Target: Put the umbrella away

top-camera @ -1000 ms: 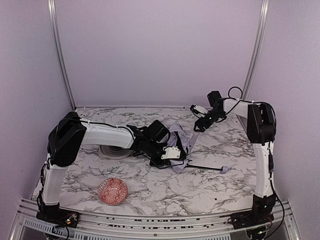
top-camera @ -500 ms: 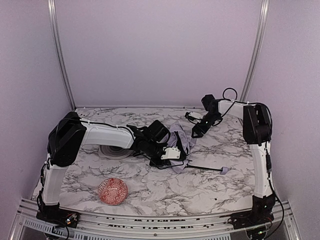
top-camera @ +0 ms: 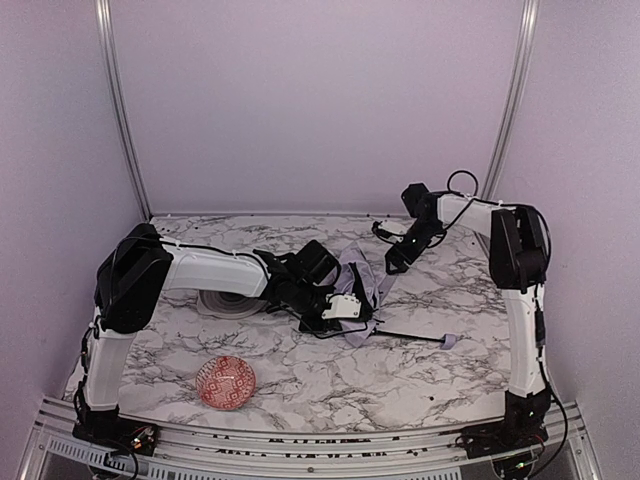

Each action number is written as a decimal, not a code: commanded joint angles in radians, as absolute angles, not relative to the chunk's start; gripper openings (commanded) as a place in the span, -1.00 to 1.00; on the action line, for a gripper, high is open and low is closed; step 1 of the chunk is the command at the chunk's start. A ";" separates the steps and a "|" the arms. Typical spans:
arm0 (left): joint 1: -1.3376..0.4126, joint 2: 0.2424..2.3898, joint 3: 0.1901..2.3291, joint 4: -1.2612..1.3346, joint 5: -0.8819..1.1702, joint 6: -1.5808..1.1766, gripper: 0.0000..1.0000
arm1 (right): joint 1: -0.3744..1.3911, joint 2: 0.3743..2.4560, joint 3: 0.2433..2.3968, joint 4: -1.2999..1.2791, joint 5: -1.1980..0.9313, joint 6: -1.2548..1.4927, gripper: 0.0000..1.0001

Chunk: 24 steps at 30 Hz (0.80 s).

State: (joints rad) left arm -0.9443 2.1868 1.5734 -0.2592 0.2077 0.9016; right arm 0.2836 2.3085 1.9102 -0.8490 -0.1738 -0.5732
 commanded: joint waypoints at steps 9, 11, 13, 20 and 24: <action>-0.950 2.206 1.562 -0.363 0.218 0.897 -1.00 | 0.296 2.273 1.902 -0.874 -0.137 -0.577 0.84; -0.951 2.207 1.563 -0.363 0.216 0.898 -1.00 | 0.301 2.289 1.898 -0.876 -0.148 -0.571 0.82; -0.951 2.210 1.566 -0.363 0.215 0.895 -1.00 | 0.310 2.306 1.890 -0.879 -0.145 -0.562 0.78; -0.951 2.212 1.562 -0.363 0.216 0.894 -1.00 | 0.318 2.365 1.877 -0.880 -0.131 -0.545 0.51; -0.951 2.211 1.562 -0.363 0.216 0.894 -1.00 | 0.319 2.372 1.871 -0.876 -0.170 -0.543 0.12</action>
State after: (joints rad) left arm -0.9443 2.1872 1.5734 -0.2592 0.2077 0.9016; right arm 0.3107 2.3211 1.8816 -0.8608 -0.1581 -0.5468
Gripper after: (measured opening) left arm 0.144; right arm 0.635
